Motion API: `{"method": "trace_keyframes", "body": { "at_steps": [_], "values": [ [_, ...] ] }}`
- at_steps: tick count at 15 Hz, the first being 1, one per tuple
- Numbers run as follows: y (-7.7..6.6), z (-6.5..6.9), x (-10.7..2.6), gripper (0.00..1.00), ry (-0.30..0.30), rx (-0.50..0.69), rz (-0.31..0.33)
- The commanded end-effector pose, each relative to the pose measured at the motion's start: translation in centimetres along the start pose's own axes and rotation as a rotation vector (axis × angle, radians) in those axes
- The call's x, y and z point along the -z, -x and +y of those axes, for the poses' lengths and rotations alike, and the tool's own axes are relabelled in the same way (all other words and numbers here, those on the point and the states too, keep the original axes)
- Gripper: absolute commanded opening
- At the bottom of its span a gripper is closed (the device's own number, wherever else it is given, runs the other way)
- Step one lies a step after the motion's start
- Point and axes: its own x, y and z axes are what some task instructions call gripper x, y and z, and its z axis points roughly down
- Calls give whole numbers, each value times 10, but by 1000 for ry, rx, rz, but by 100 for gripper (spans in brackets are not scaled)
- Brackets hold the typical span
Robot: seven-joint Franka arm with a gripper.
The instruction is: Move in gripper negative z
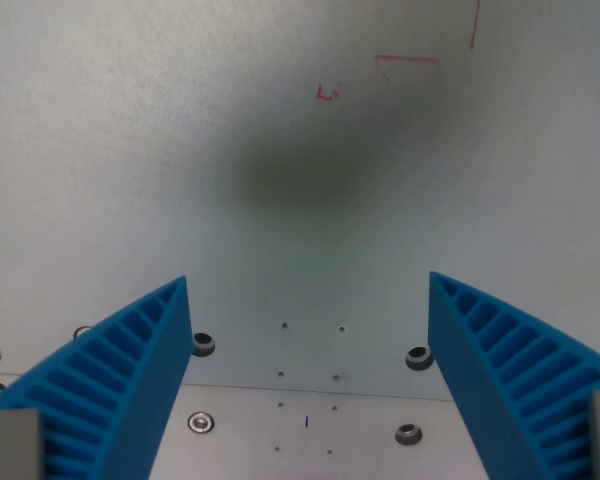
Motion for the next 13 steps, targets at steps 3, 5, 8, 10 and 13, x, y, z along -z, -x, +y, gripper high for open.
{"method": "trace_keyframes", "body": {
  "at_steps": [3, 5, 8, 10, 13],
  "values": [
    [0, 0, 17, 100, 0, 0, 5],
    [0, 0, 27, 100, 0, 0, 5],
    [0, 0, 42, 100, 0, 0, 5],
    [0, 0, 52, 100, 0, 0, 5],
    [0, 0, 67, 100, 0, 0, 5]
  ]
}}
